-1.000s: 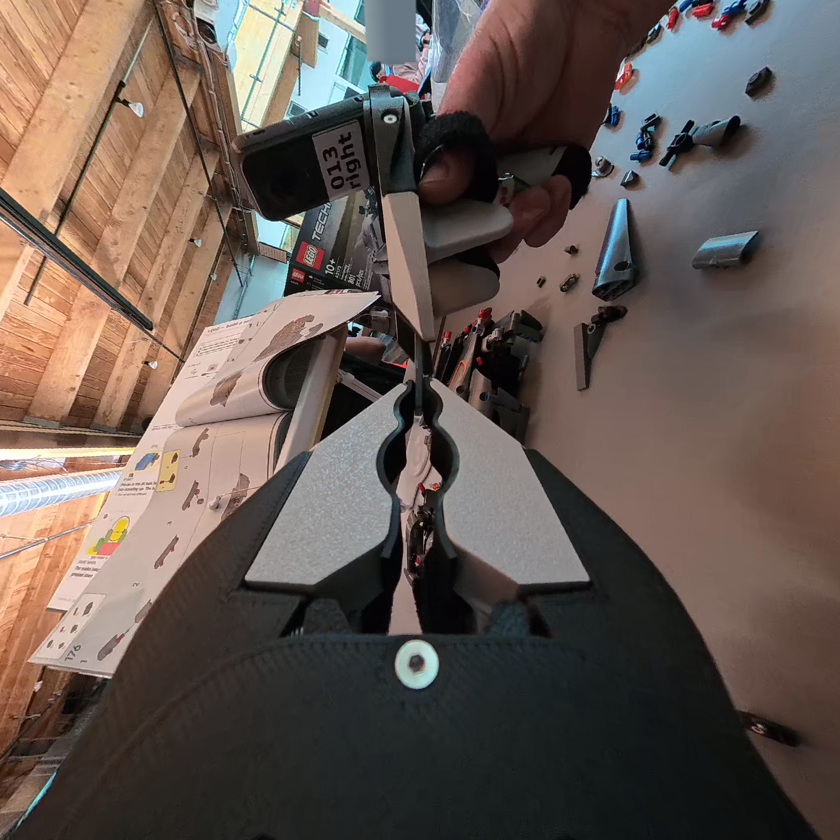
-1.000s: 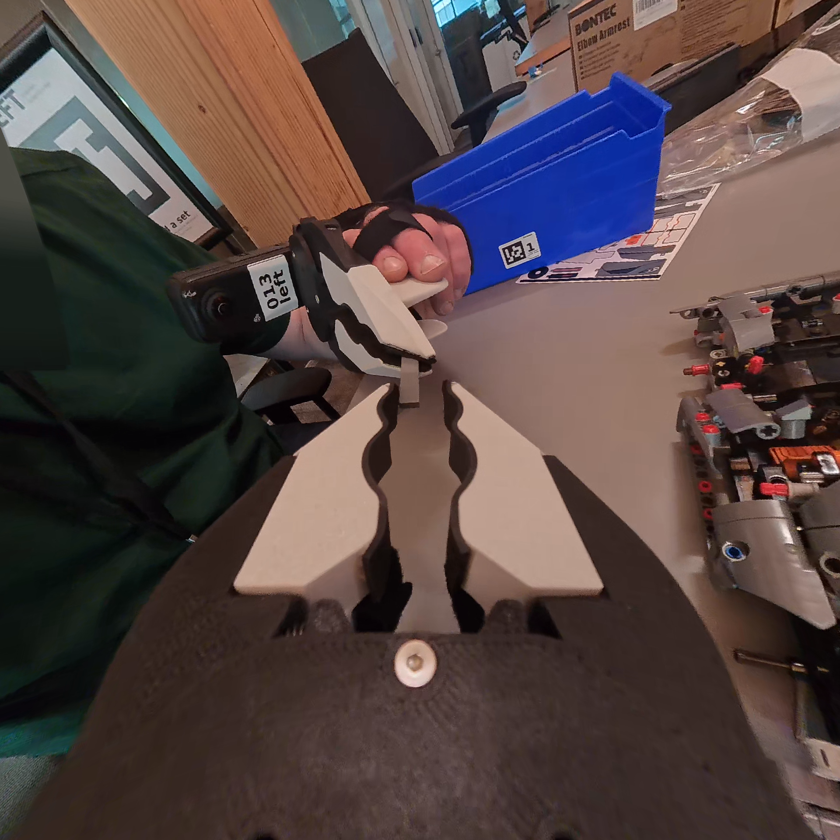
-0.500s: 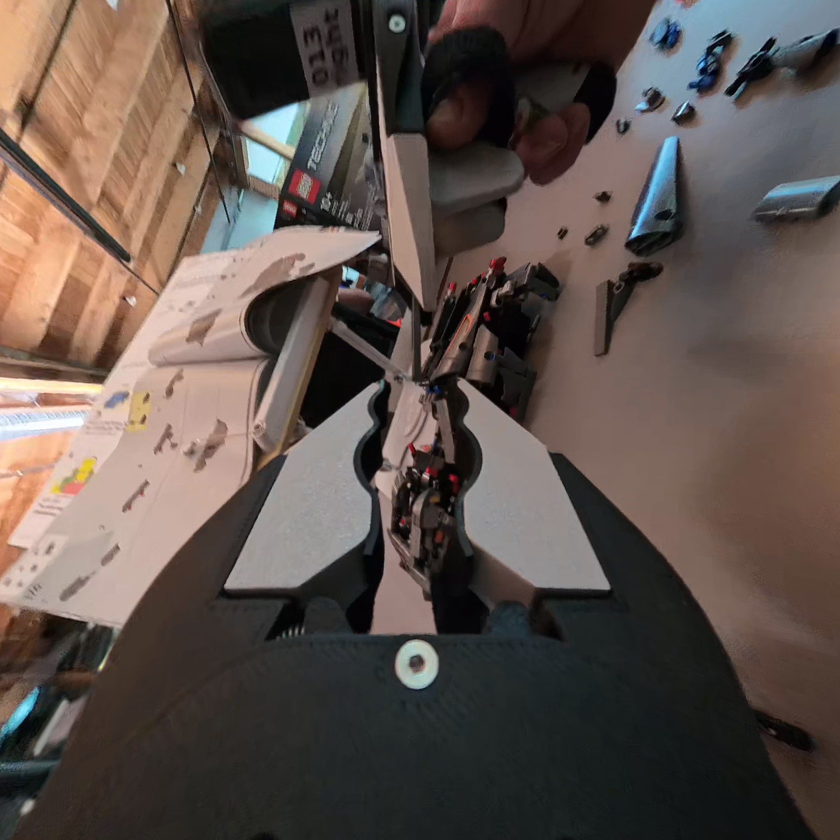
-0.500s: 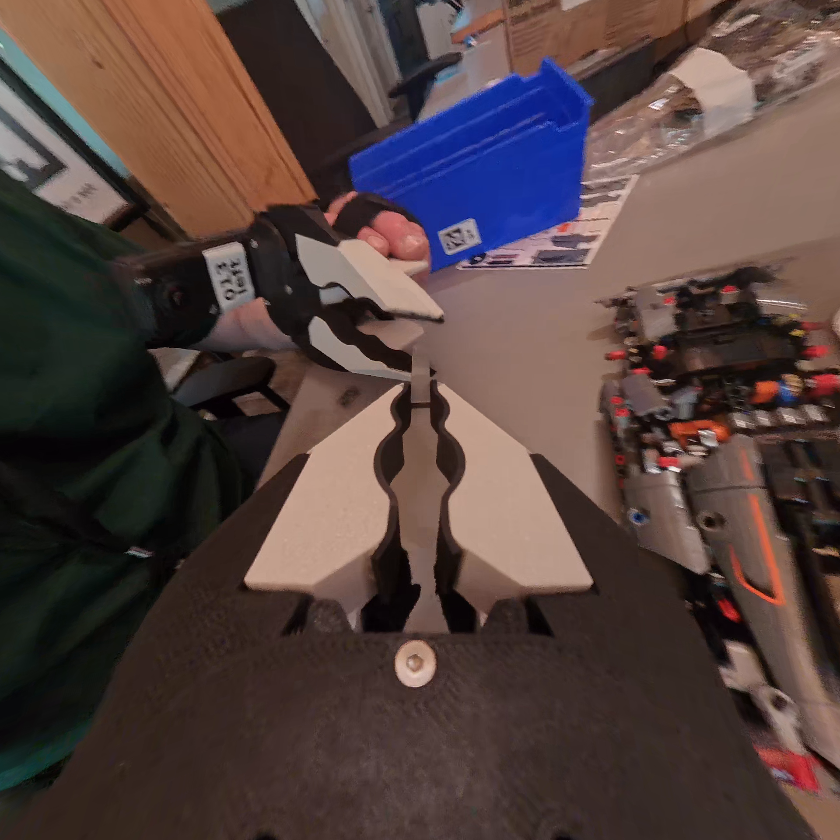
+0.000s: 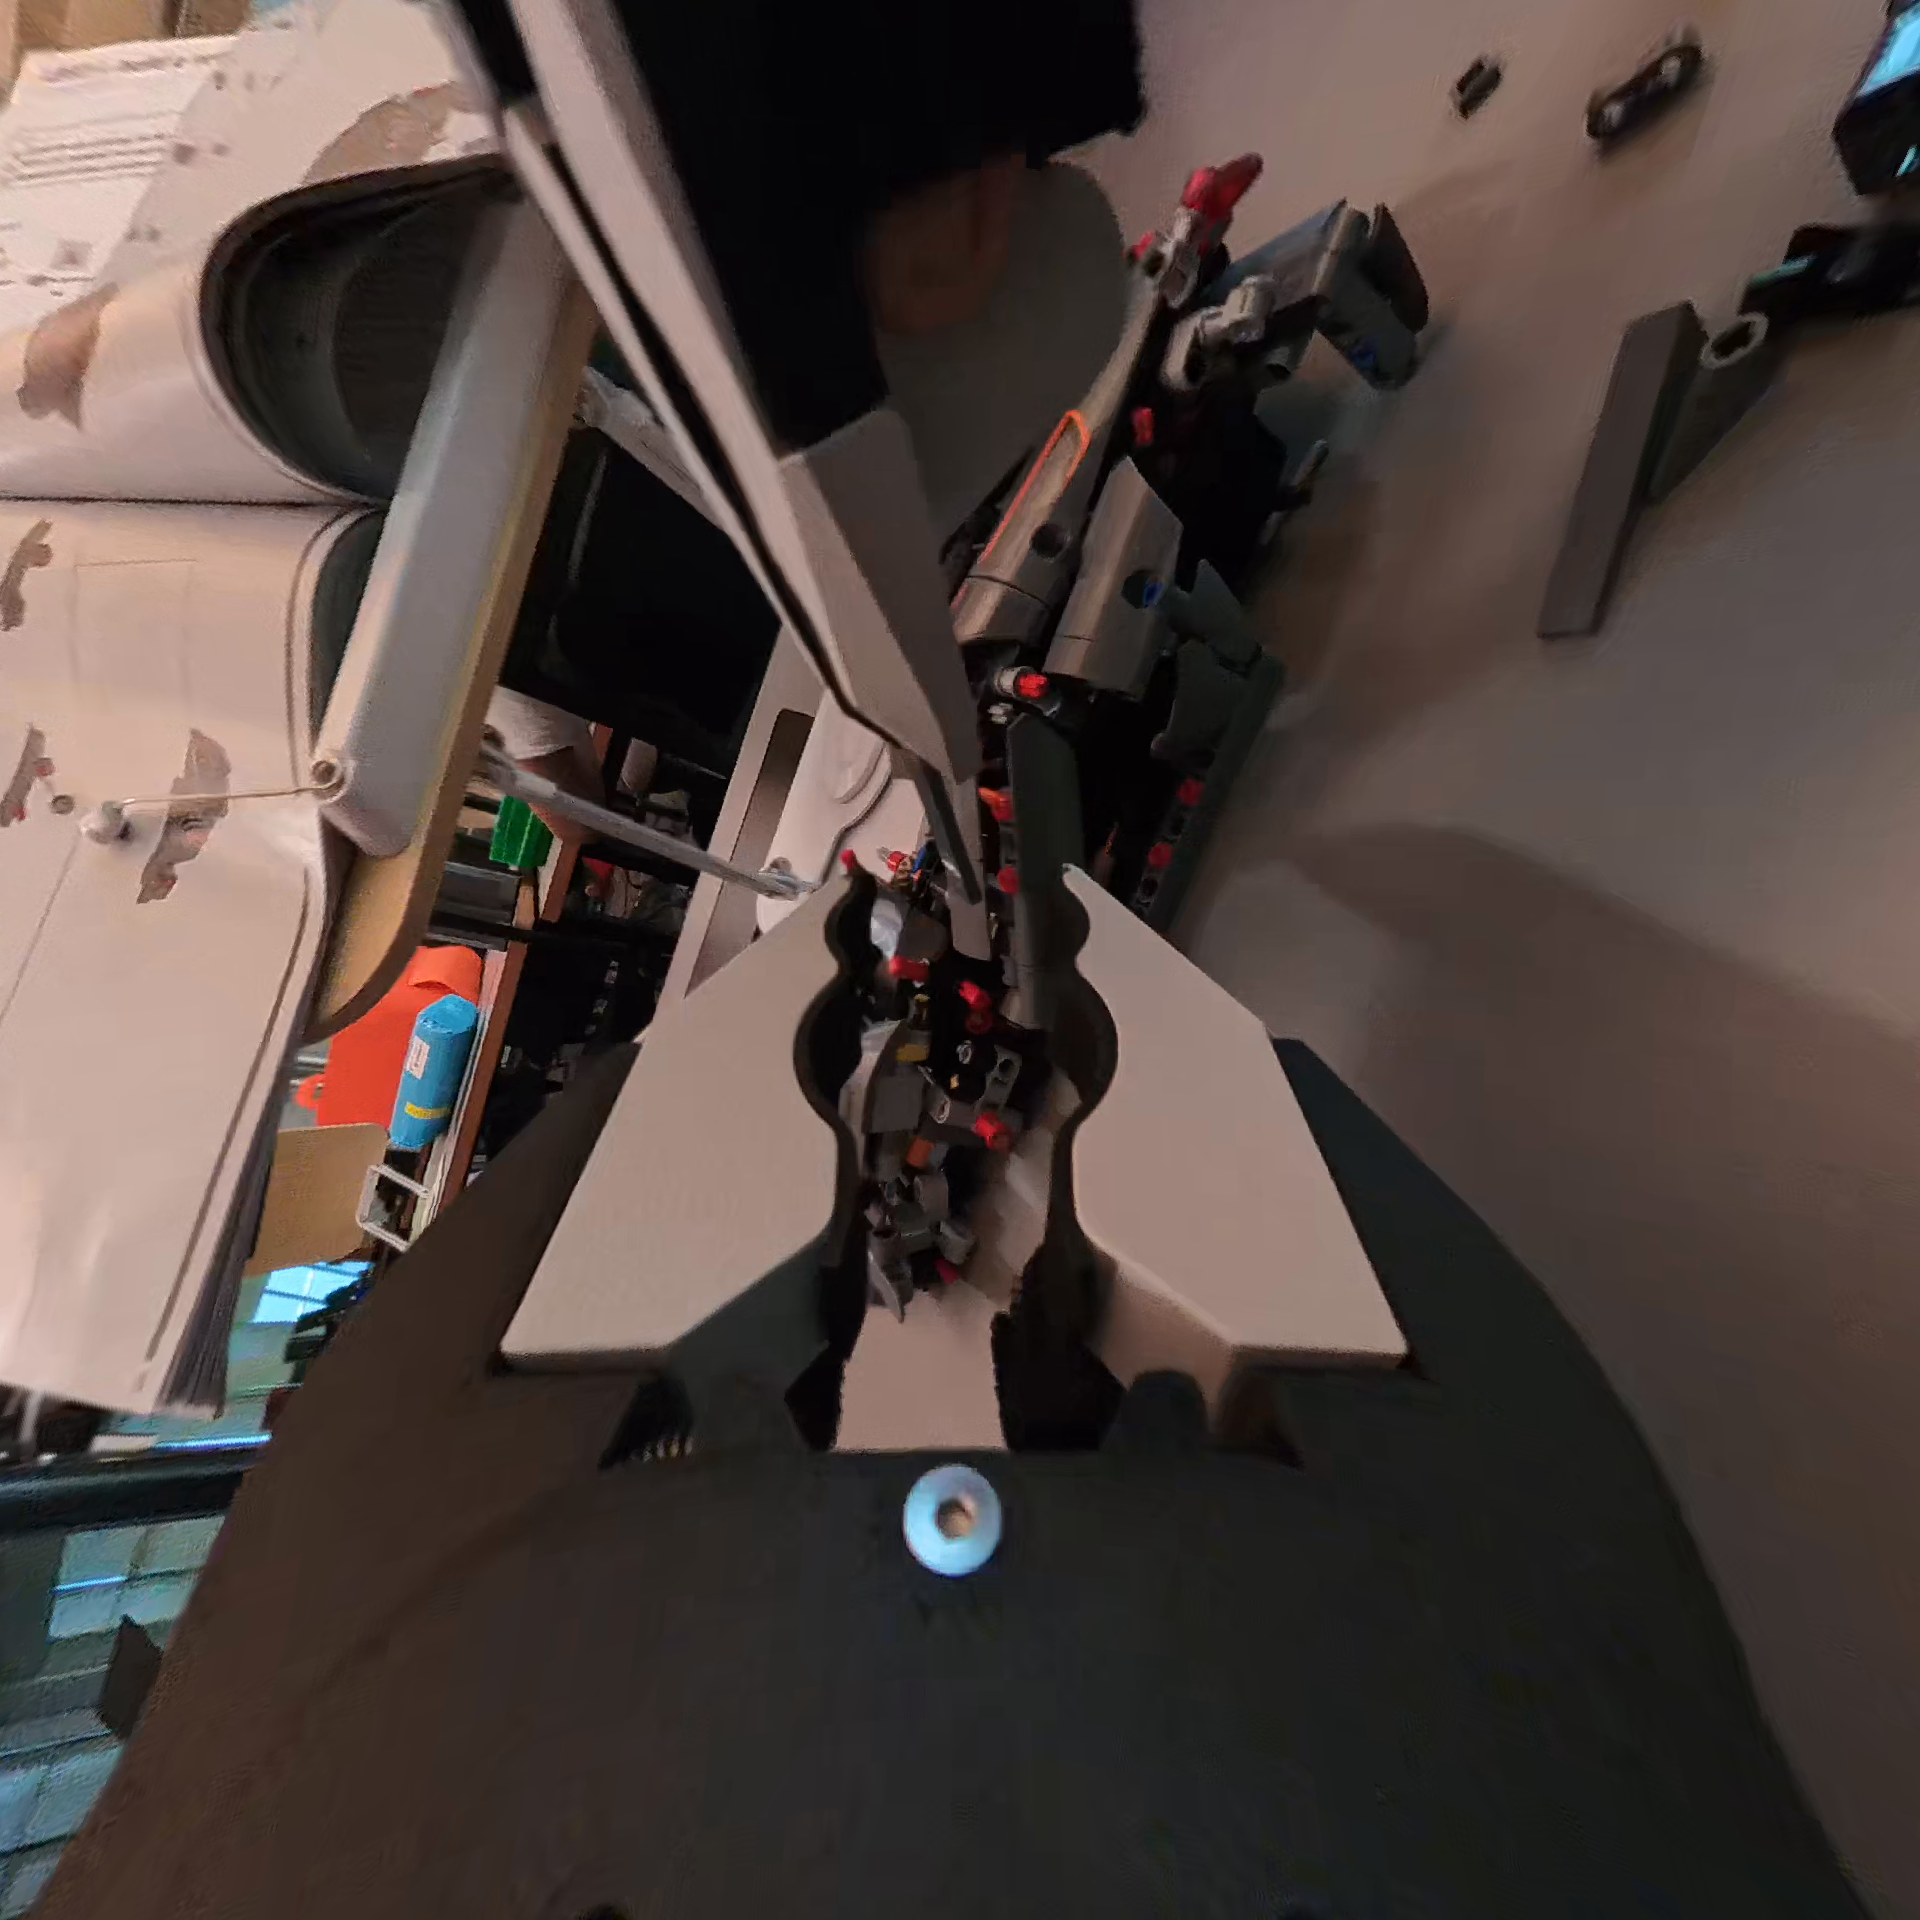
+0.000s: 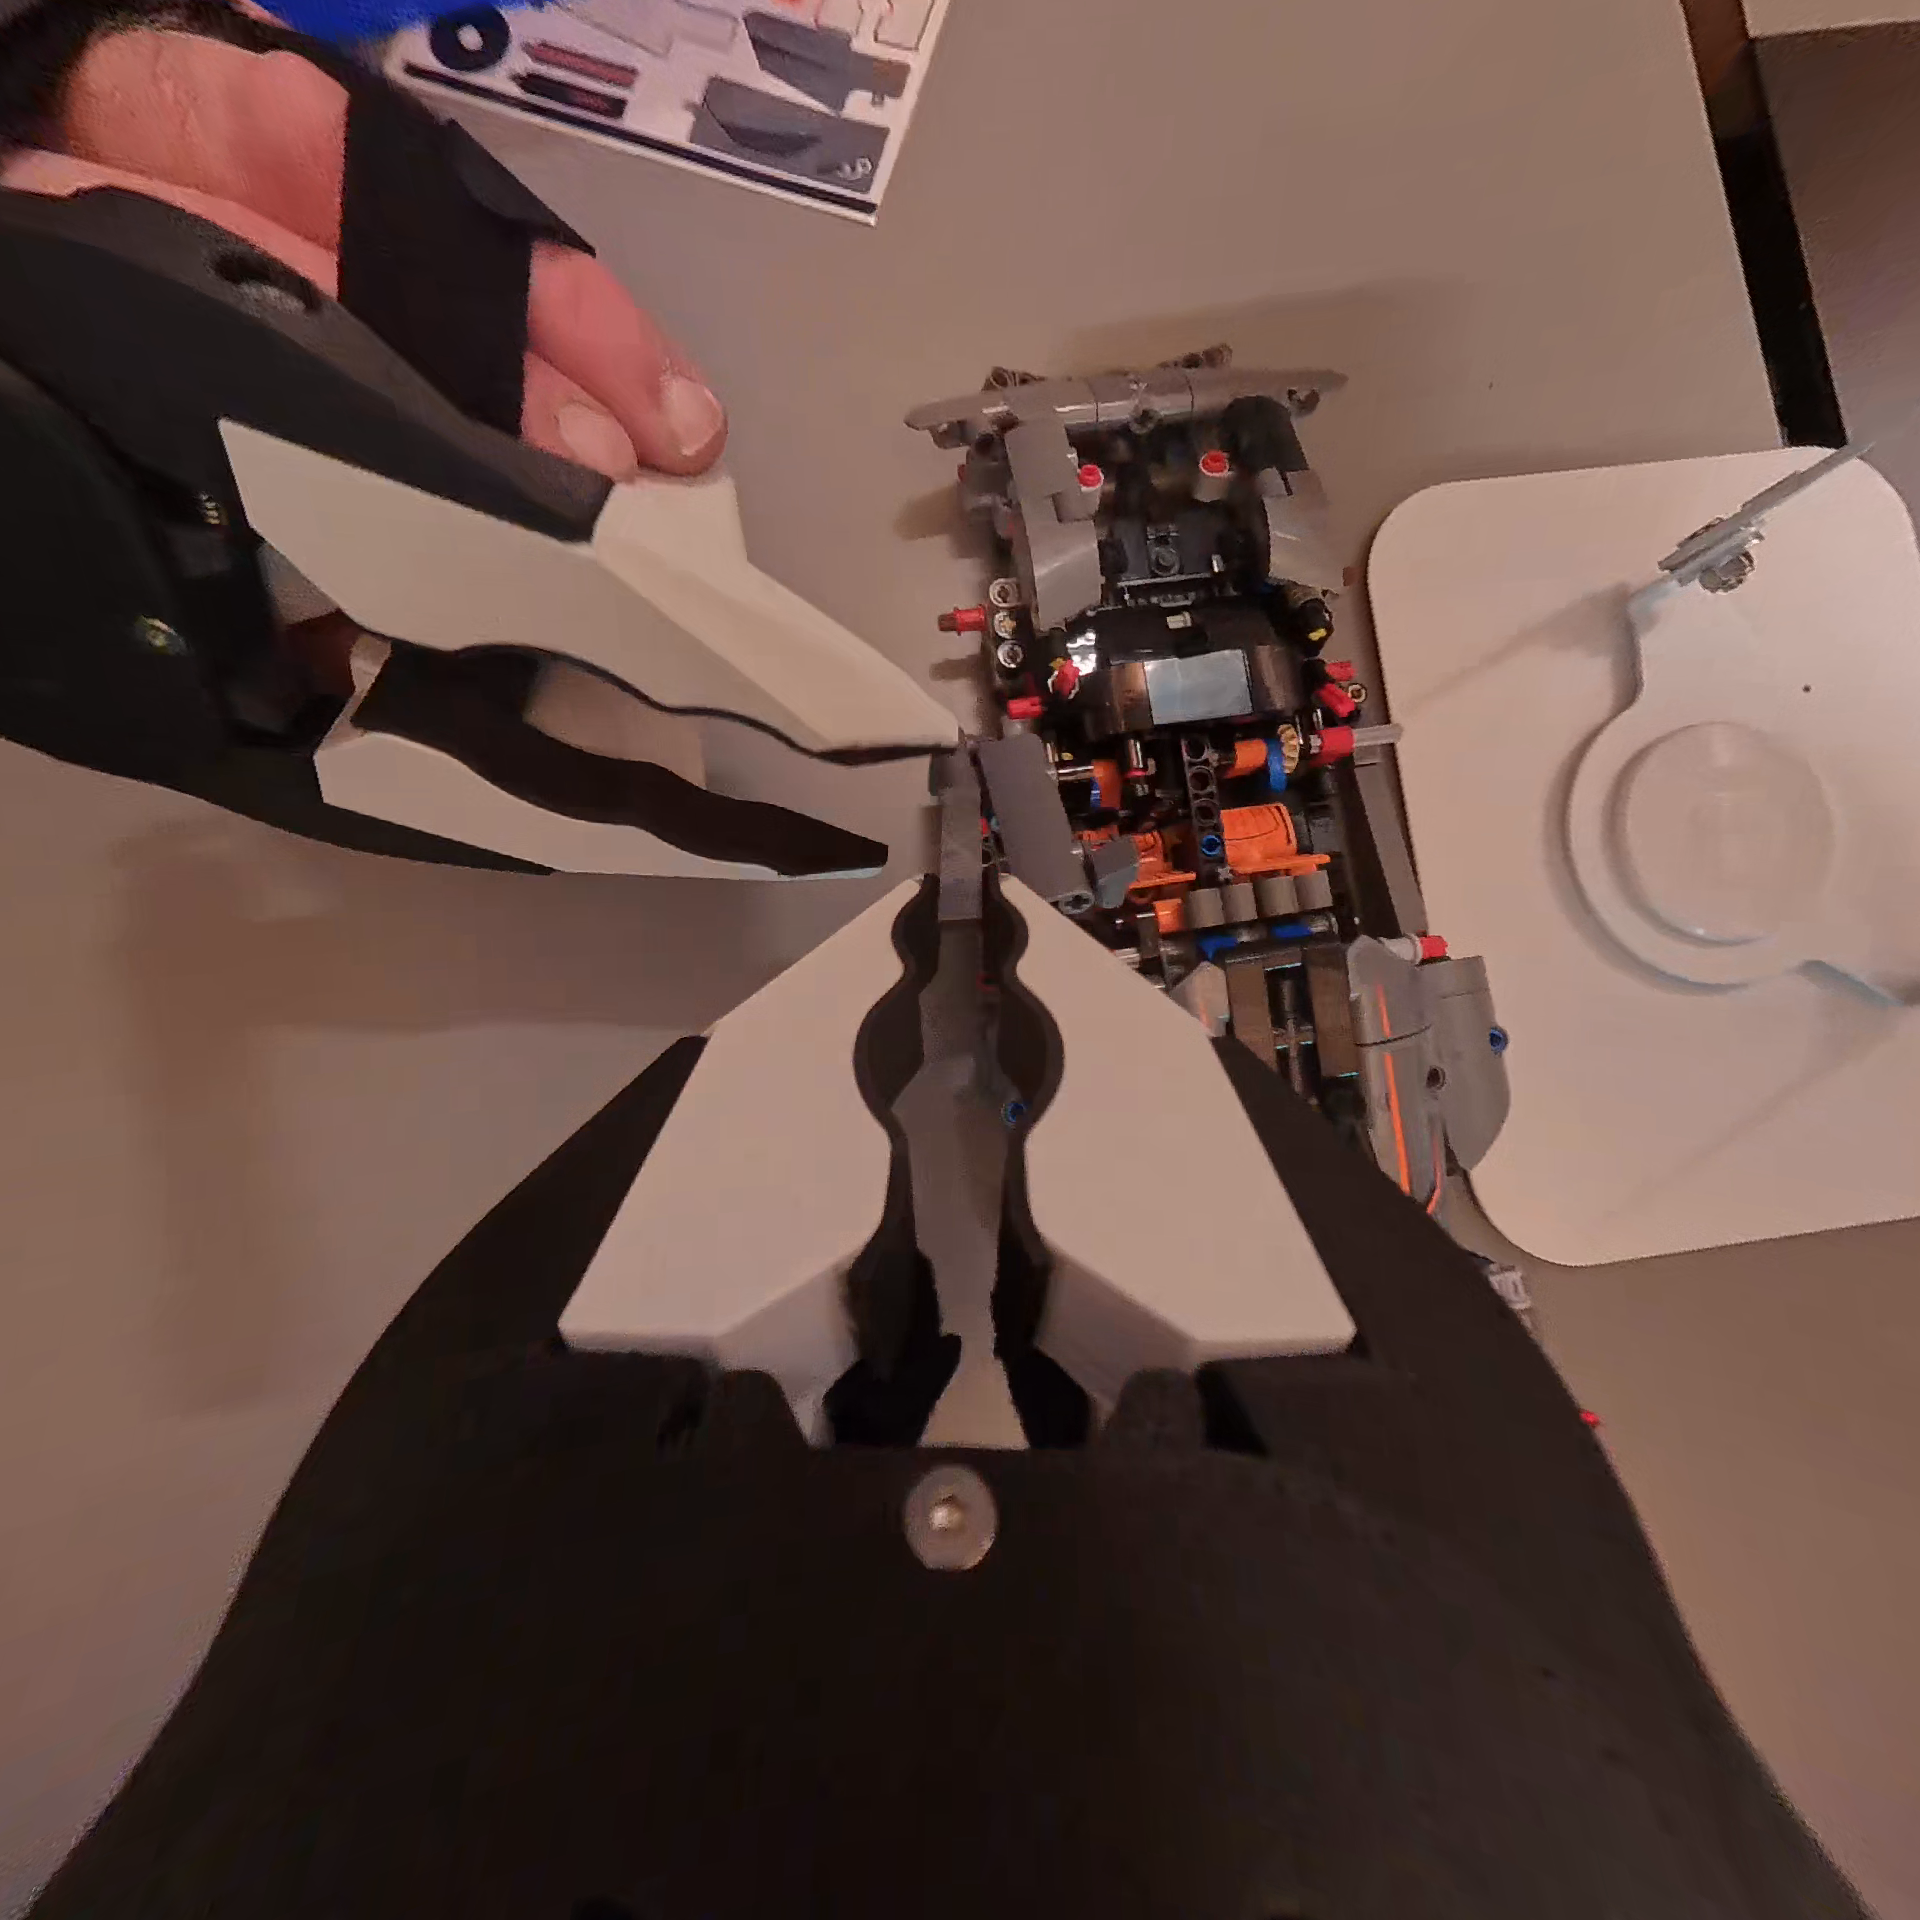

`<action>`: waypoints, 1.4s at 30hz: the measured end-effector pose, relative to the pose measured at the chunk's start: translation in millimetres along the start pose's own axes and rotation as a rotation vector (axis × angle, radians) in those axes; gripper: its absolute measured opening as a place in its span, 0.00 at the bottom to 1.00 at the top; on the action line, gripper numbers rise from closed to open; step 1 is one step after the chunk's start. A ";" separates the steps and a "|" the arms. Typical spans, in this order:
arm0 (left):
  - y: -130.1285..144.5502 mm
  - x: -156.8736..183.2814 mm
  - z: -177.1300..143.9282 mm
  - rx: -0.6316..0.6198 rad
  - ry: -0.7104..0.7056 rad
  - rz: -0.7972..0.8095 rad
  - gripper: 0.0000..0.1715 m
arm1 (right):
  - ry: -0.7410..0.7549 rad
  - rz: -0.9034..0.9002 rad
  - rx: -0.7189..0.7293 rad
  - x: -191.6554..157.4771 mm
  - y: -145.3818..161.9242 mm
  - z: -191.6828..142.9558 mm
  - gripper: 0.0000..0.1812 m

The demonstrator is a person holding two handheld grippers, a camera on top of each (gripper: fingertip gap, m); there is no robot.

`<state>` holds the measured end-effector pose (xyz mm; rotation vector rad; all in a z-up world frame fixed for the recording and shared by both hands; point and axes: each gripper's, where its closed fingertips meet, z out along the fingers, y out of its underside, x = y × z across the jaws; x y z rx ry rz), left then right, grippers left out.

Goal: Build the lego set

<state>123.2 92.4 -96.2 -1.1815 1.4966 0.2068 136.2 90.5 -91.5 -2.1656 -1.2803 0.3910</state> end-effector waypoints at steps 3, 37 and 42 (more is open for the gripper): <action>2.4 8.2 7.4 -0.025 0.008 0.051 0.12 | 0.025 -0.029 -0.054 1.9 3.7 6.5 0.03; 12.6 9.1 24.2 -0.096 -0.014 0.109 0.02 | -0.024 0.056 0.043 15.3 14.3 5.2 0.06; 12.1 10.7 25.3 -0.095 -0.016 0.128 0.01 | -0.033 0.069 0.056 16.7 14.8 7.7 0.06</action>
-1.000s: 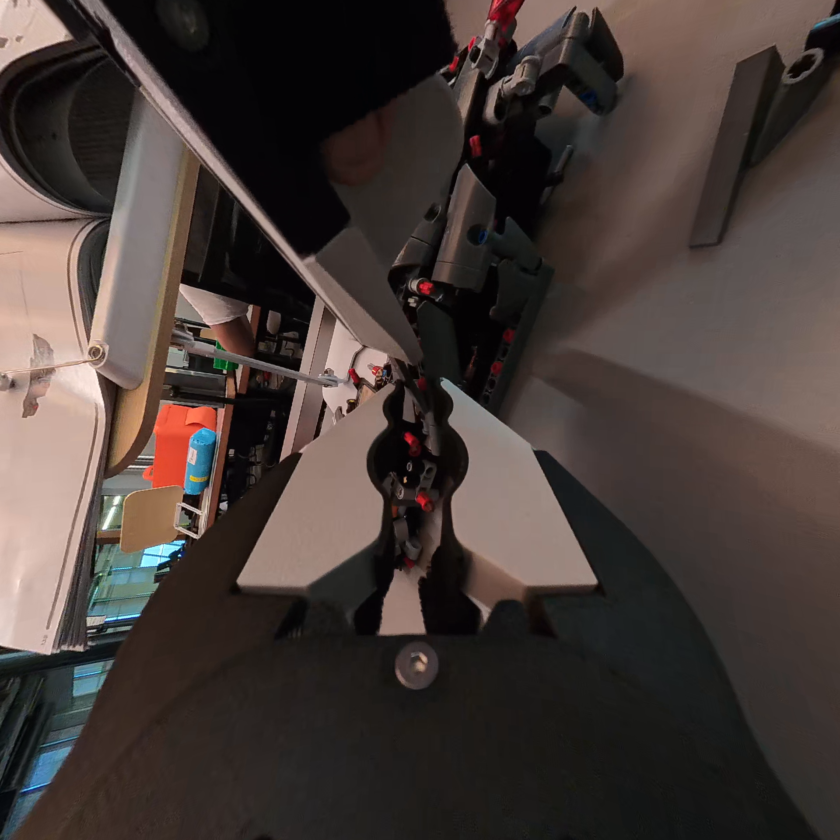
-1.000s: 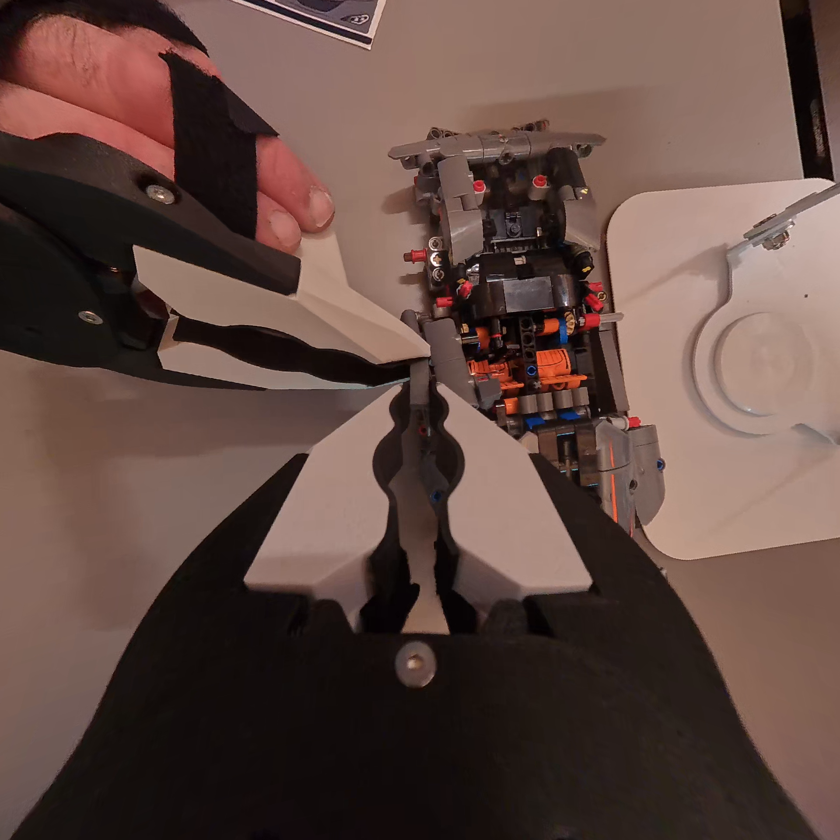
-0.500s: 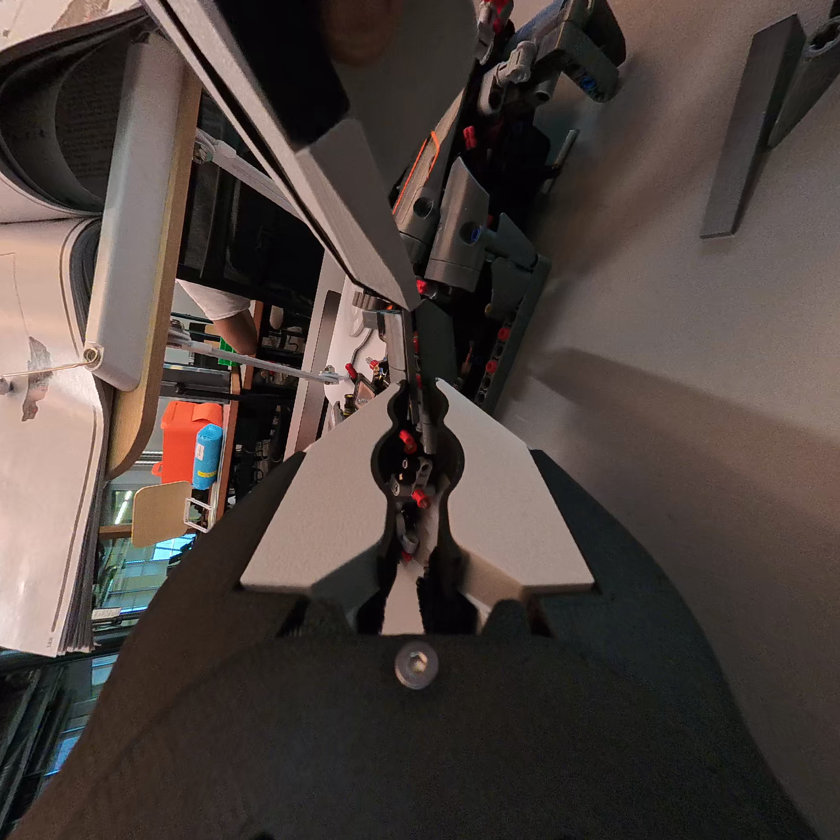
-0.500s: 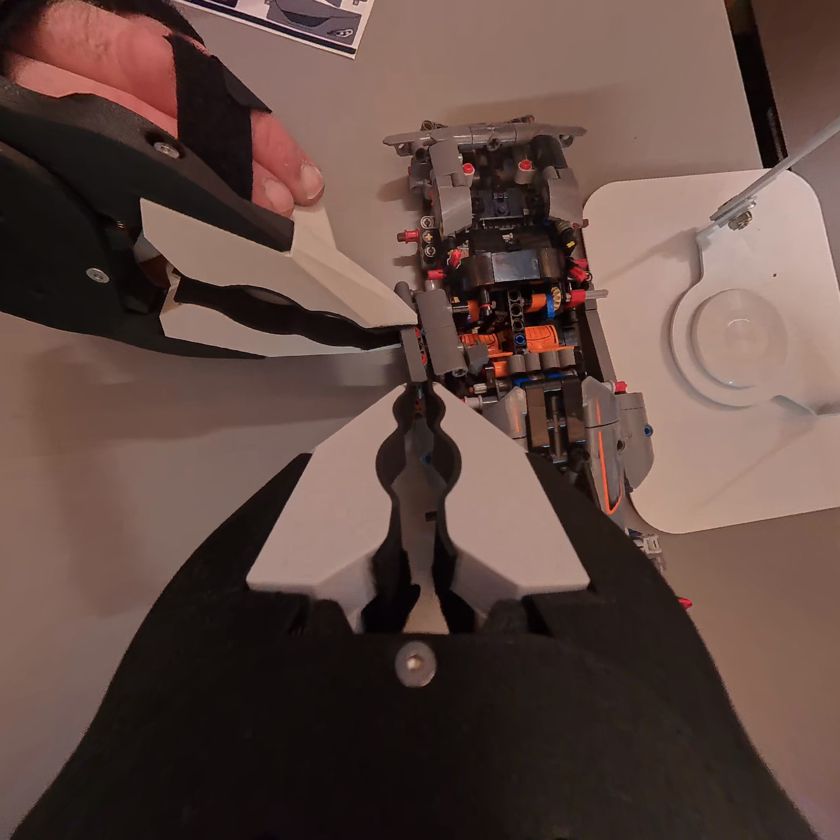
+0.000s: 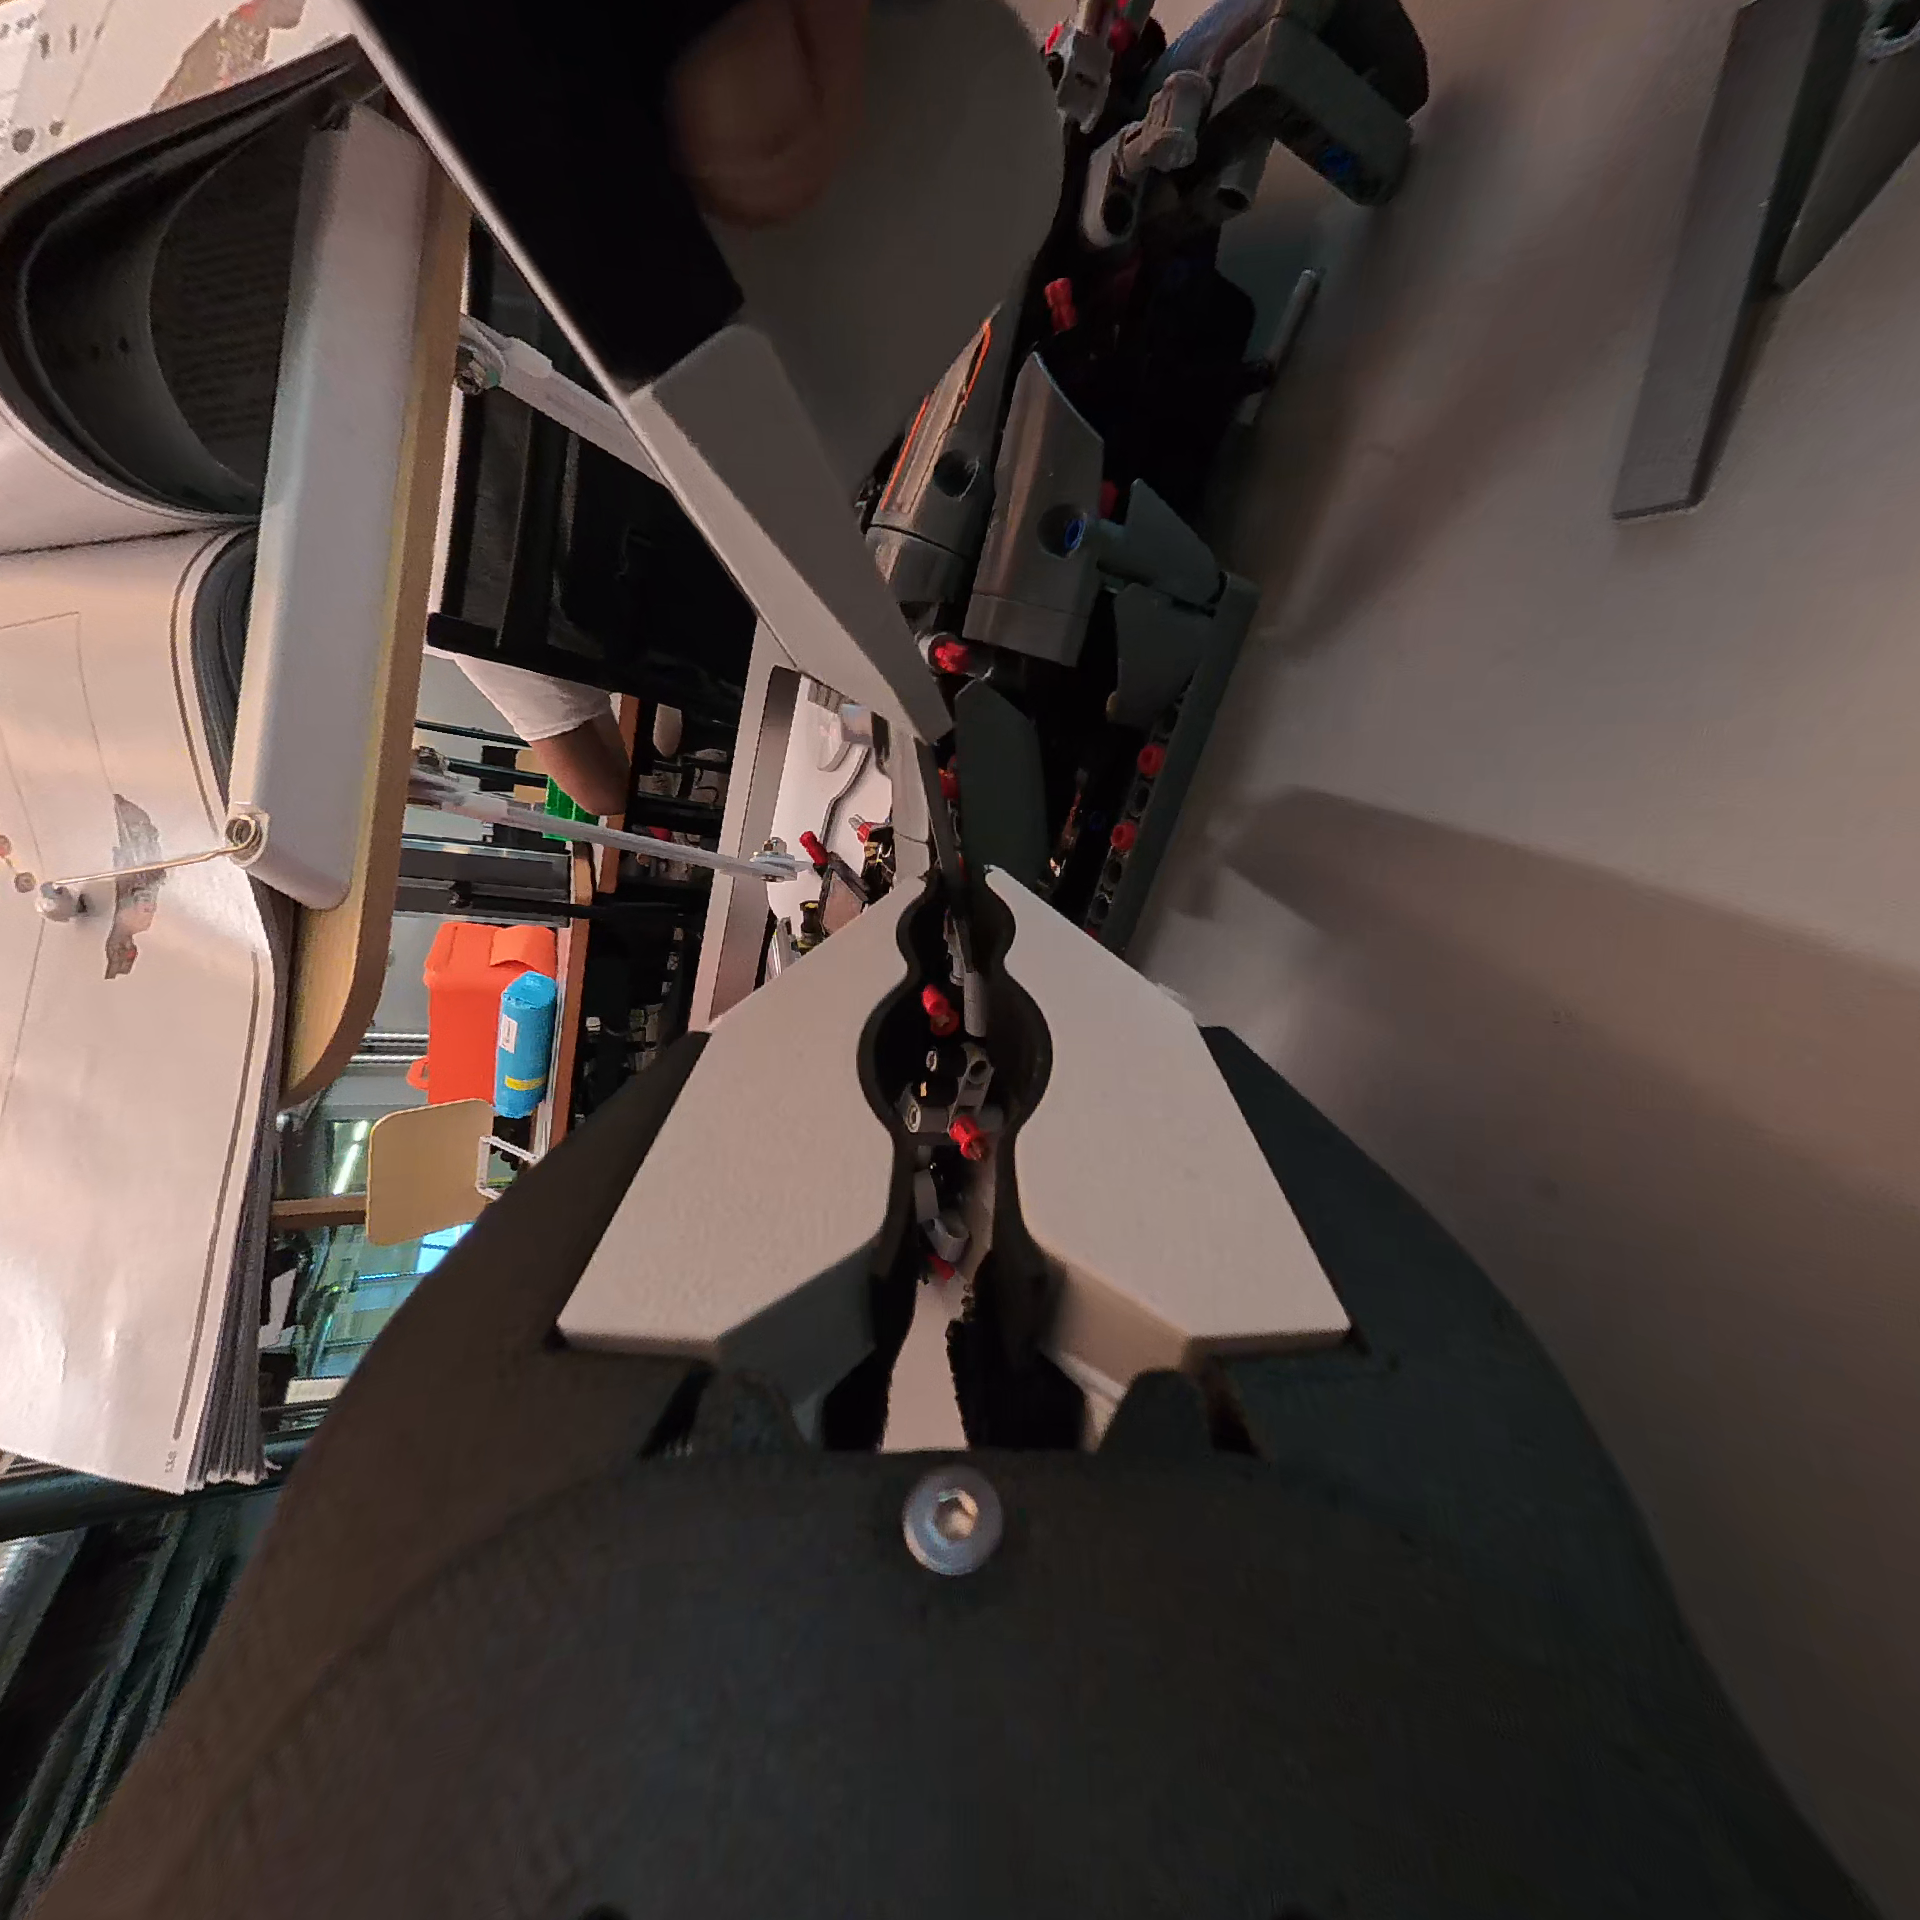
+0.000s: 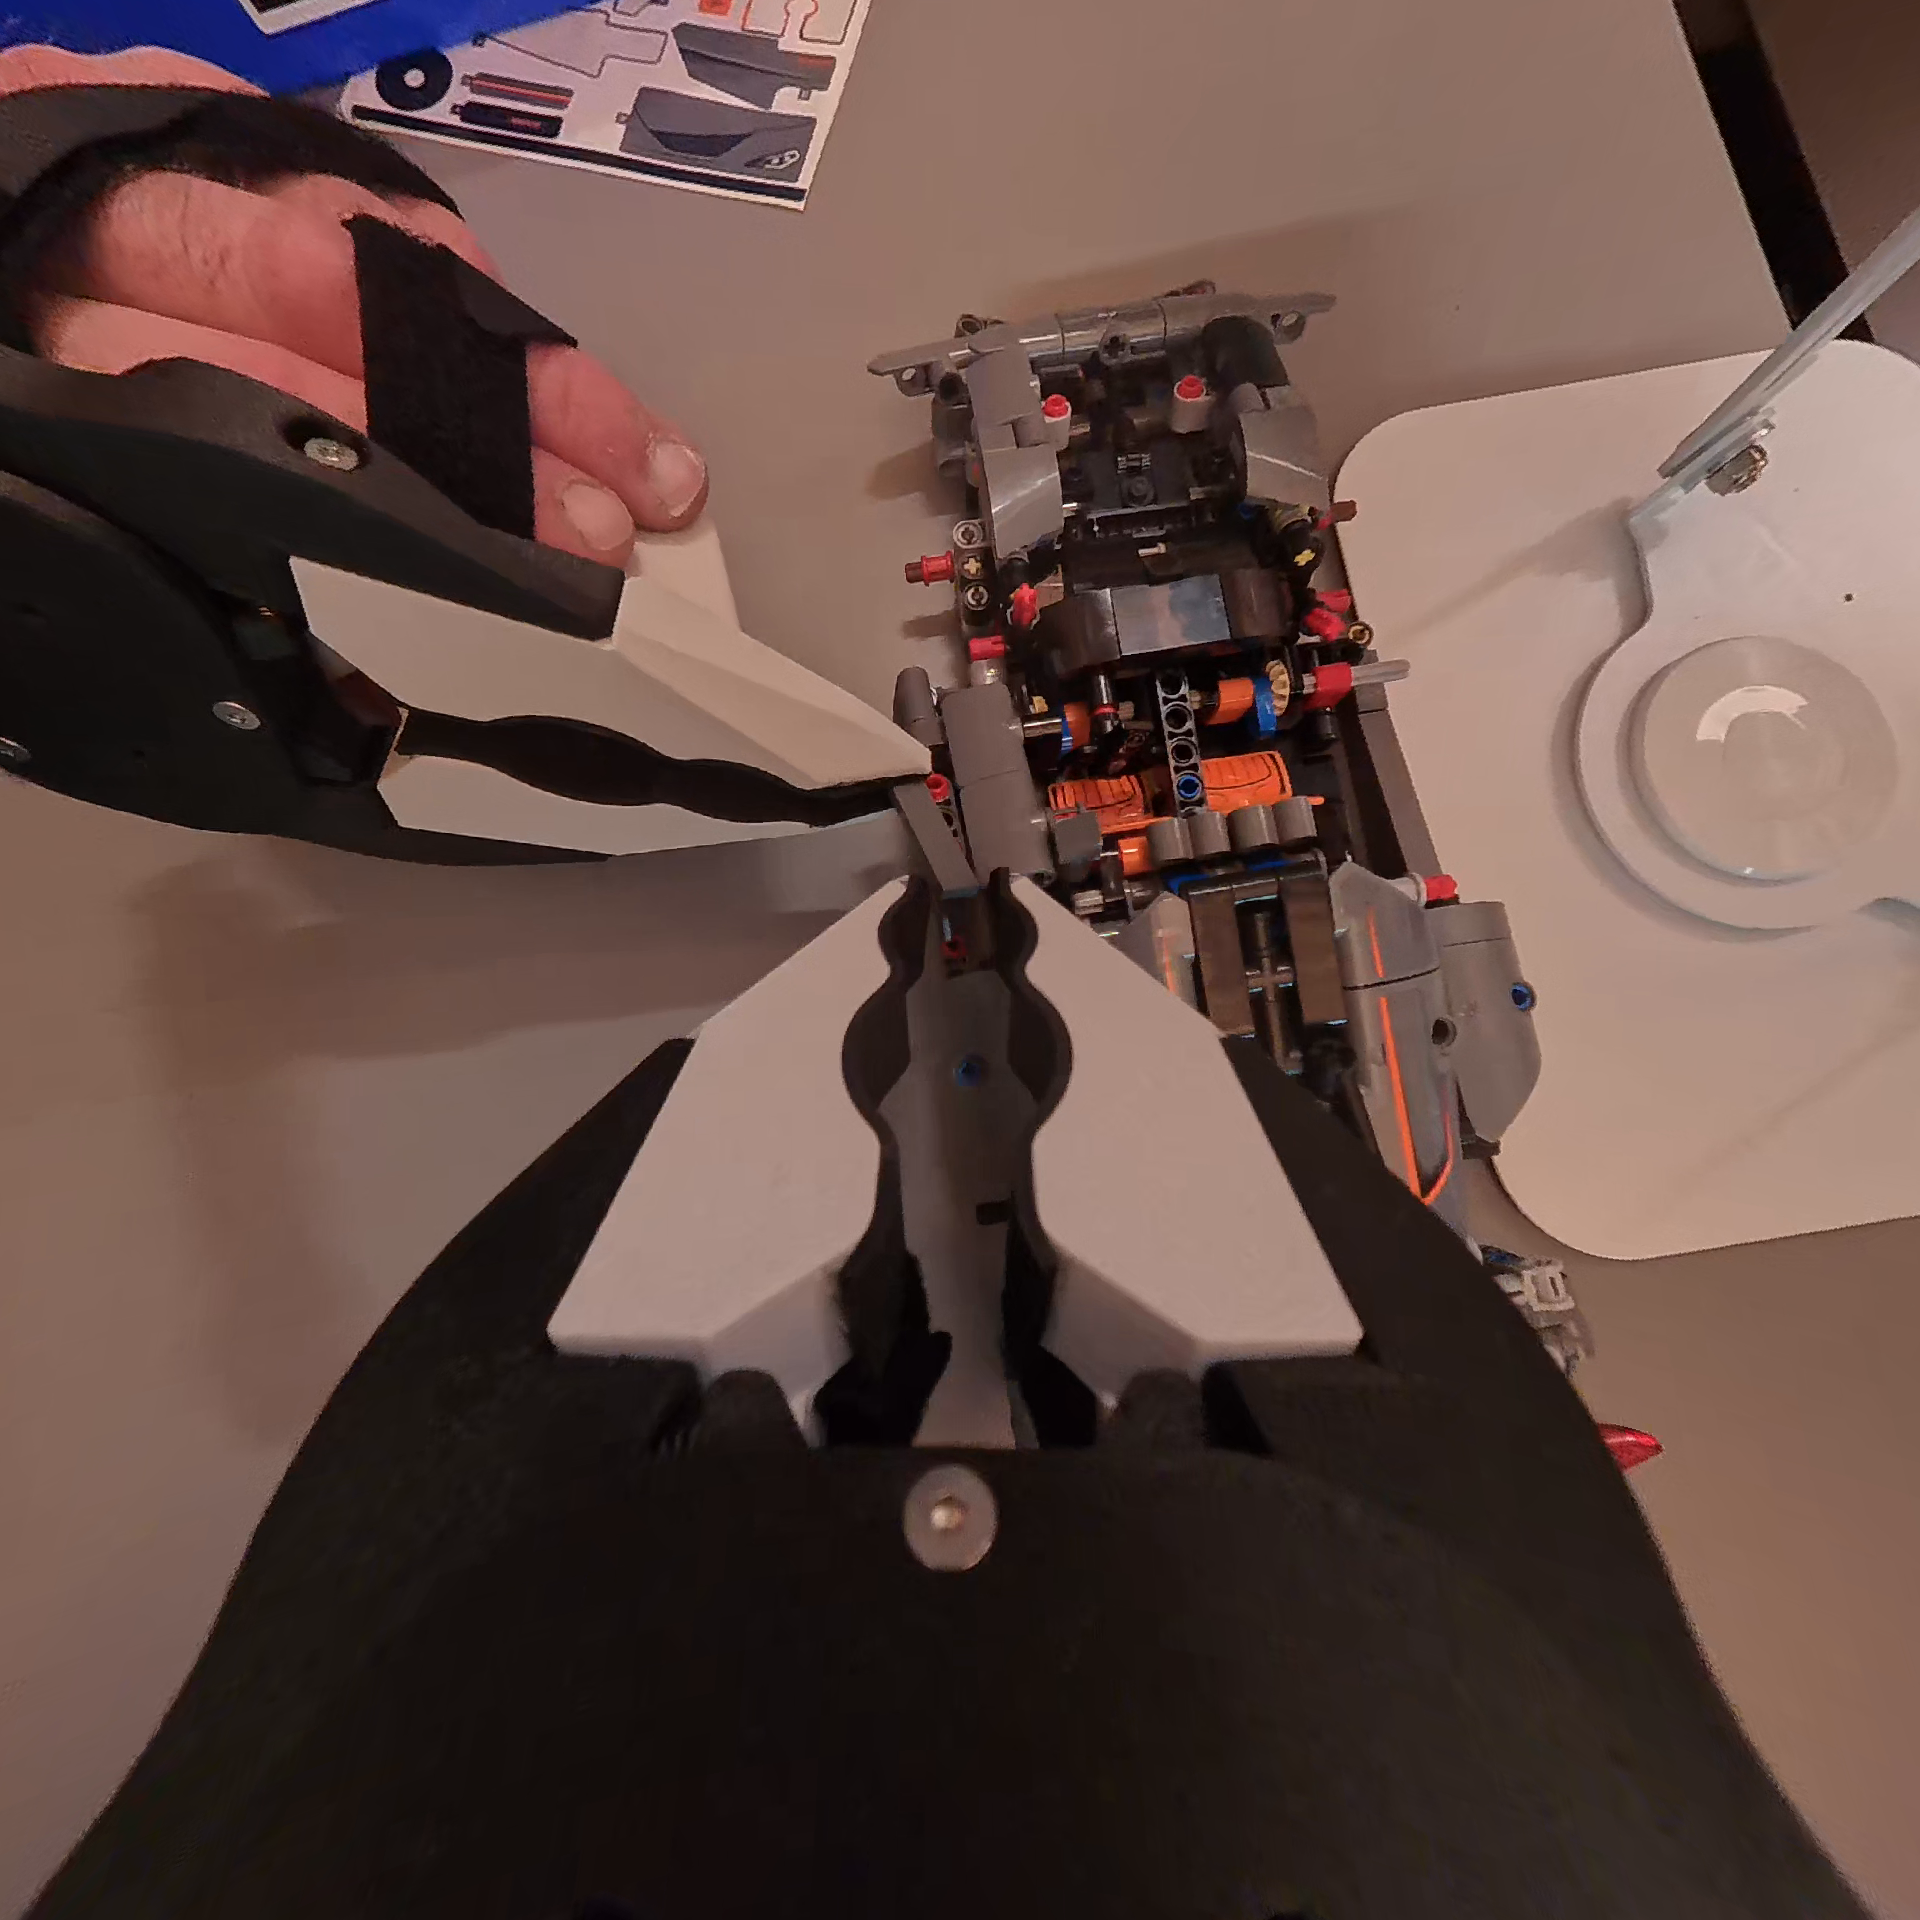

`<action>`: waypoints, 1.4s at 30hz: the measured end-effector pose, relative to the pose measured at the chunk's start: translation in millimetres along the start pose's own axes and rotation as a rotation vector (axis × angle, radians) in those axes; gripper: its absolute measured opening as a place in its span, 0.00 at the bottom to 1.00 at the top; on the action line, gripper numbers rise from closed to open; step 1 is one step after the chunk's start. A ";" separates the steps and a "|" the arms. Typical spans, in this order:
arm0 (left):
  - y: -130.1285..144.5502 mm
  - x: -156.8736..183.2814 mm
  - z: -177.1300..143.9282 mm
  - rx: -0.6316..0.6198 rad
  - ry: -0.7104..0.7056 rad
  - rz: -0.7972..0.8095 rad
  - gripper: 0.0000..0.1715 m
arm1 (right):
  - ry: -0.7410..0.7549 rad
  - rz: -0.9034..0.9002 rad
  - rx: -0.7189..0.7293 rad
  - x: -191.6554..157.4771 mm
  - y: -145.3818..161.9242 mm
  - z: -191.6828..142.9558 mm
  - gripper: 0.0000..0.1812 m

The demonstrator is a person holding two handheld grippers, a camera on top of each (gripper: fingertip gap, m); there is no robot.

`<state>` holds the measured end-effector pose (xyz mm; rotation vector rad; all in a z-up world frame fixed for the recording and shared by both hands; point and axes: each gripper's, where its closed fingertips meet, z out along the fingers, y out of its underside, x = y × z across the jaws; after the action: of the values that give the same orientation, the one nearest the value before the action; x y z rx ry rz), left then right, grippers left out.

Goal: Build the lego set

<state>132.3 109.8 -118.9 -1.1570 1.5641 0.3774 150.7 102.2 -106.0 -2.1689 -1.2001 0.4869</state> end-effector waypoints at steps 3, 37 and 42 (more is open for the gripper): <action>0.4 -0.4 0.3 -0.004 -0.002 0.006 0.01 | 0.004 -0.008 0.004 0.1 0.0 0.8 0.04; -12.4 -12.5 -10.3 0.130 -0.047 0.105 0.21 | 0.025 -0.106 -0.046 -2.2 2.2 -1.2 0.03; -7.2 -6.7 -2.4 0.069 -0.050 0.116 0.17 | 0.085 -0.140 -0.134 -0.7 2.7 1.1 0.03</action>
<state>136.3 107.7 -109.8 -0.9993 1.5921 0.4226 151.4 100.9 -108.6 -2.1735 -1.3600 0.2593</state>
